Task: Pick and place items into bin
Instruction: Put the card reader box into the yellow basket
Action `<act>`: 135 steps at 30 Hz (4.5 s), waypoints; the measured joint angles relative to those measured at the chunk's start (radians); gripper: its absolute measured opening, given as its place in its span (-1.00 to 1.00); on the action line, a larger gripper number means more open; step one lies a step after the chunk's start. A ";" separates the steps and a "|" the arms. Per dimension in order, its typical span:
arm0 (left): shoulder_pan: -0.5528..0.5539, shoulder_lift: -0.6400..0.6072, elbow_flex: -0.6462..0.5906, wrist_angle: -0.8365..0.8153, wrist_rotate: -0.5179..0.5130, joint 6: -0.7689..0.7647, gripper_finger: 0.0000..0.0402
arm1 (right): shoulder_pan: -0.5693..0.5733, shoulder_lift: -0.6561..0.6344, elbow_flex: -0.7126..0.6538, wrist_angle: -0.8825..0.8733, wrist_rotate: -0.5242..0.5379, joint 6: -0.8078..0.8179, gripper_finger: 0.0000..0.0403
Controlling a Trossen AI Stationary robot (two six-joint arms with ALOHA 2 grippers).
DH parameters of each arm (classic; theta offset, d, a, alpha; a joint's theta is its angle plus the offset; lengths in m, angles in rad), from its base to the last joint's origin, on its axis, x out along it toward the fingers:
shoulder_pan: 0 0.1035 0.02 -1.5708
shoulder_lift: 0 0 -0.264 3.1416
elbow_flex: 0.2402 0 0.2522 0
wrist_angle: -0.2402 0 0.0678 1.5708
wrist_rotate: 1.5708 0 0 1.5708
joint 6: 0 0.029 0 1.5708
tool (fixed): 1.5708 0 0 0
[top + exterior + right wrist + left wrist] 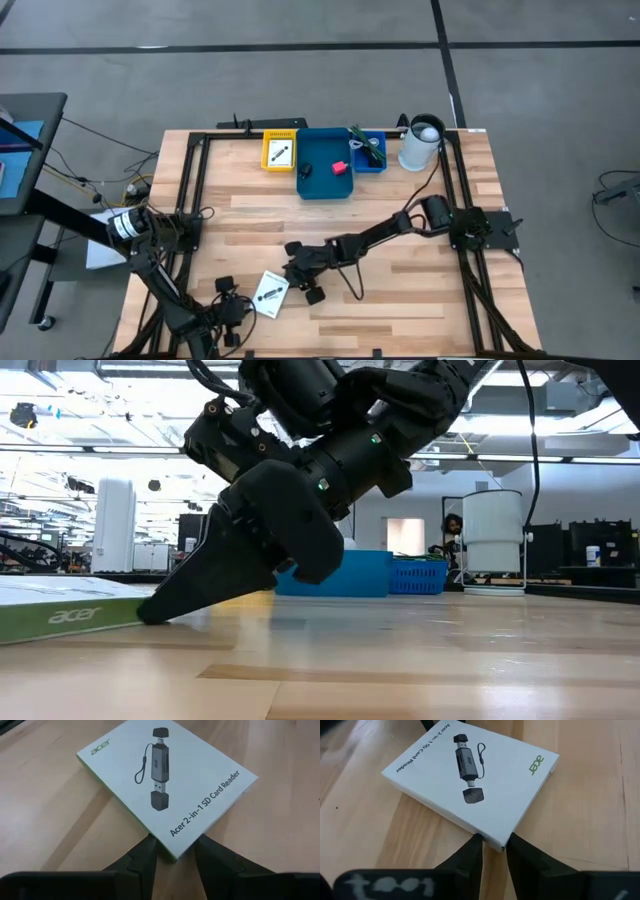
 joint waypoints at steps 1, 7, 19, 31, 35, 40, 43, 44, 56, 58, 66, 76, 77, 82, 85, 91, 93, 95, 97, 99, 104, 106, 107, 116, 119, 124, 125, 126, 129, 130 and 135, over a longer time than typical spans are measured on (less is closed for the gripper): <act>0.002 0.000 0.000 -0.002 0.000 -0.001 -0.66 | -0.005 0.000 0.005 -0.012 -0.001 -0.004 -0.41; 0.008 0.000 0.000 -0.009 0.000 -0.009 -0.66 | -0.014 -0.002 0.007 -0.023 -0.020 -0.008 -0.41; 0.009 -0.001 0.001 -0.039 -0.007 -0.045 -0.66 | -0.015 -0.016 0.007 -0.035 -0.028 -0.009 -0.41; 0.010 -0.002 0.000 -0.080 -0.027 -0.145 -0.66 | -0.015 -0.105 0.013 -0.071 -0.005 -0.033 -0.41; 0.014 -0.004 0.000 -0.109 -0.048 -0.178 -0.66 | -0.015 -0.145 0.022 -0.046 -0.001 -0.043 -0.41; 0.037 -0.006 0.000 -0.109 -0.071 -0.177 -0.66 | -0.013 -0.177 0.023 -0.049 -0.009 -0.055 -0.41; 0.052 -0.006 0.000 -0.108 -0.066 -0.162 -0.66 | -0.013 -0.182 0.021 -0.057 -0.009 -0.056 -0.41; 0.057 -0.006 0.000 -0.107 -0.067 -0.155 -0.66 | -0.013 -0.183 0.021 -0.058 -0.010 -0.055 -0.41; 0.090 -0.006 0.000 -0.104 -0.051 -0.107 -0.66 | -0.011 -0.178 0.017 -0.081 -0.017 -0.052 -0.41; 0.092 -0.006 0.000 -0.104 -0.051 -0.106 -0.66 | -0.010 -0.179 0.017 -0.081 -0.020 -0.051 -0.41; 0.095 -0.006 -0.001 -0.114 -0.054 -0.105 -0.66 | 0.006 -0.178 0.014 -0.080 -0.045 -0.056 -0.41; 0.107 -0.012 0.008 -0.095 -0.246 -0.095 -0.66 | -0.004 -0.130 0.009 -0.052 0.011 -0.092 -0.41; 0.109 -0.015 0.016 -0.086 -0.246 -0.083 -0.66 | -0.003 -0.126 0.009 -0.049 0.004 -0.078 -0.41; 0.119 -0.014 0.016 -0.094 -0.219 -0.055 -0.66 | -0.004 -0.049 0.003 -0.061 -0.008 -0.044 -0.41; 0.120 -0.014 0.017 -0.109 -0.171 -0.046 -0.66 | -0.009 -0.023 0.012 -0.053 0.022 -0.047 -0.41; 0.121 -0.013 0.018 -0.181 -0.118 -0.038 -0.66 | -0.001 0.001 0.014 -0.086 0.117 -0.049 -0.41; 0.121 -0.012 0.030 -0.238 -0.103 -0.048 -0.67 | 0.005 0.000 0.014 -0.088 0.127 -0.053 -0.41; 0.121 -0.011 0.054 -0.301 -0.093 -0.059 -0.70 | 0.014 0.000 0.014 -0.090 0.149 -0.069 -0.41; 0.121 -0.011 0.082 -0.367 -0.090 -0.068 -0.75 | 0.031 0.000 0.015 -0.091 0.199 -0.107 -0.40; 0.121 -0.011 0.111 -0.420 -0.090 -0.067 -0.80 | 0.049 -0.005 0.015 -0.096 0.267 -0.152 -0.40; 0.121 -0.011 0.146 -0.500 -0.074 -0.068 -0.91 | 0.071 -0.006 0.014 -0.103 0.399 -0.210 -0.40; 0.121 -0.011 0.146 -0.501 -0.072 -0.068 -0.93 | 0.068 -0.007 0.013 -0.104 0.408 -0.216 -0.40; 0.121 -0.010 0.146 -0.502 -0.071 -0.070 -0.94 | 0.065 -0.007 0.013 -0.104 0.418 -0.217 -0.40; 0.122 -0.010 0.146 -0.553 -0.079 -0.095 -0.81 | 0.054 -0.007 0.012 -0.111 0.500 -0.230 -0.40; 0.122 -0.010 0.146 -0.582 -0.080 -0.109 -0.71 | 0.054 -0.007 0.028 -0.138 0.513 -0.238 -0.40; 0.122 -0.010 0.146 -0.607 -0.080 -0.127 -0.56 | 0.051 -0.006 0.063 -0.179 0.528 -0.287 -0.40; 0.122 -0.010 0.146 -0.609 -0.080 -0.128 -0.53 | 0.051 -0.005 0.070 -0.179 0.529 -0.300 -0.40; 0.122 -0.010 0.146 -0.609 -0.079 -0.129 -0.51 | 0.051 -0.005 0.076 -0.177 0.530 -0.313 -0.40; 0.122 -0.010 0.146 -0.615 -0.078 -0.130 -0.46 | 0.047 -0.005 0.091 -0.177 0.526 -0.344 -0.40; 0.122 -0.010 0.146 -0.618 -0.074 -0.130 -0.44 | 0.044 -0.005 0.091 -0.180 0.525 -0.349 -0.40; 0.126 -0.010 0.146 -0.624 -0.071 -0.130 -0.43 | 0.024 -0.005 0.091 -0.225 0.517 -0.351 -0.40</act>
